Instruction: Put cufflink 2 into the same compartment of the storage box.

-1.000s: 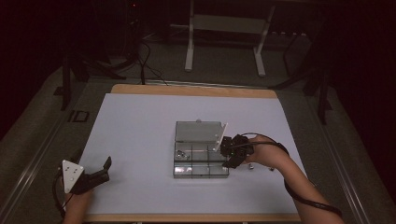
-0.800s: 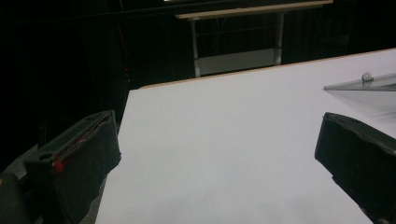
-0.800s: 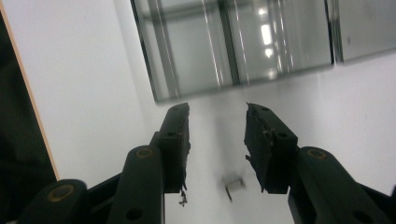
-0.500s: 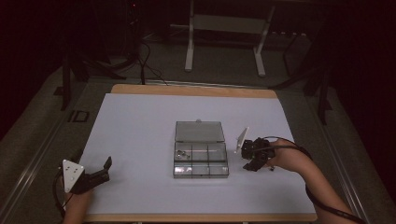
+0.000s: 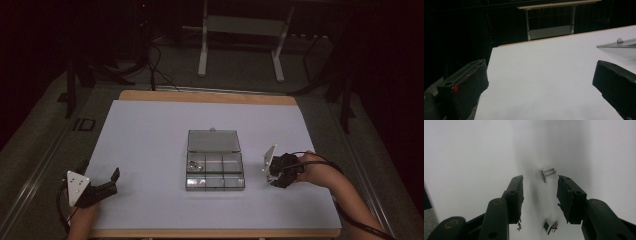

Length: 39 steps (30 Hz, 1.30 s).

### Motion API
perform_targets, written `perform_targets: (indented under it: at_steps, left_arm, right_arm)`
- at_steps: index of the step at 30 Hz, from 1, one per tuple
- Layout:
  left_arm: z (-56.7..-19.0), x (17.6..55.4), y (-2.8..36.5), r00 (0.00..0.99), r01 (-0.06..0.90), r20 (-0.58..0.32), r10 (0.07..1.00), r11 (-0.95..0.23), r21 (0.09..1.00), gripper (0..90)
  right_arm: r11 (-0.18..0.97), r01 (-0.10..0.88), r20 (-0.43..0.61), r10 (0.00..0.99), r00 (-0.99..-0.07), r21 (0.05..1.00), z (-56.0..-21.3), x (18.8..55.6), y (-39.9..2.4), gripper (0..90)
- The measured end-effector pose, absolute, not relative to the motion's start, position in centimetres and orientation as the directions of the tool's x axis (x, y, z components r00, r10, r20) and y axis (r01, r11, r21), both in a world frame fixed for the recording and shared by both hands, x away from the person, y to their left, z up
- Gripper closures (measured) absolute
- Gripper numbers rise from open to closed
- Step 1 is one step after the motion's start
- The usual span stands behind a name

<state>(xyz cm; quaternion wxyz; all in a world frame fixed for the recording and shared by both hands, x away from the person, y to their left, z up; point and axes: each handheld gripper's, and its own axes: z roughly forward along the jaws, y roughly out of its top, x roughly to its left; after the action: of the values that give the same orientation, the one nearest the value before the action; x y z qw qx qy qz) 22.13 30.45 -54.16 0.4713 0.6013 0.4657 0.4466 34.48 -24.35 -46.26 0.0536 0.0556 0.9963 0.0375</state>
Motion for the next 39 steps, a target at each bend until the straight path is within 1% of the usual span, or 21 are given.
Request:
perform_targets:
  at_steps: [5, 10, 13, 17, 21, 23, 26, 30, 34, 39]
  left_arm:
    - [-54.2, 22.1, 30.4, 0.164, 0.135, 0.098, 0.982, -0.121, 0.983, 1.0]
    - [-54.2, 22.1, 30.4, 0.162, 0.137, 0.099, 0.982, -0.122, 0.983, 1.0]
    - [-54.2, 22.1, 30.4, 0.162, 0.137, 0.101, 0.982, -0.124, 0.983, 1.0]
    - [-54.2, 22.1, 30.4, 0.162, 0.136, 0.102, 0.982, -0.124, 0.983, 1.0]
    - [-54.2, 22.1, 30.4, 0.161, 0.137, 0.098, 0.982, -0.121, 0.983, 1.0]
    - [-54.2, 22.1, 30.4, 0.161, 0.137, 0.098, 0.982, -0.121, 0.983, 1.0]
    - [-54.2, 22.1, 30.4, 0.162, 0.137, 0.098, 0.982, -0.12, 0.983, 1.0]
    - [-54.2, 22.1, 30.4, 0.161, 0.137, 0.098, 0.982, -0.12, 0.983, 1.0]
    - [-54.2, 22.1, 30.5, 0.161, 0.137, 0.097, 0.982, -0.119, 0.983, 1.0]
    - [-54.2, 22.1, 30.4, 0.162, 0.137, 0.098, 0.982, -0.12, 0.983, 1.0]
  right_arm:
    - [0.99, 0.132, -0.091, 0.136, -0.986, 0.054, -48.1, 35.5, -24.6, 55.3]
    - [0.988, 0.147, -0.088, 0.152, -0.985, 0.055, -49.0, 36.4, -24.8, 56.4]
    - [0.989, 0.14, -0.083, 0.144, -0.986, 0.046, -49.3, 36.7, -24.4, 59.3]
    - [0.992, 0.115, -0.078, 0.119, -0.99, 0.048, -49.4, 36.8, -23.9, 61.1]
    - [0.992, 0.121, -0.057, 0.123, -0.991, 0.046, -49.5, 37.0, -23.5, 62.4]
    - [0.99, 0.137, -0.039, 0.139, -0.99, 0.045, -49.5, 37.1, -23.5, 67.6]
    - [0.987, 0.156, -0.025, 0.157, -0.987, 0.039, -49.5, 37.1, -23.5, 70.9]
    - [0.982, 0.187, -0.024, 0.187, -0.982, 0.019, -49.3, 37.2, -23.3, 71.4]
    - [0.98, 0.196, -0.019, 0.197, -0.98, 0.037, -48.7, 37.1, -23.3, 71.4]
    - [0.982, 0.184, -0.013, 0.184, -0.983, 0.037, -47.7, 36.7, -22.7, 71.5]
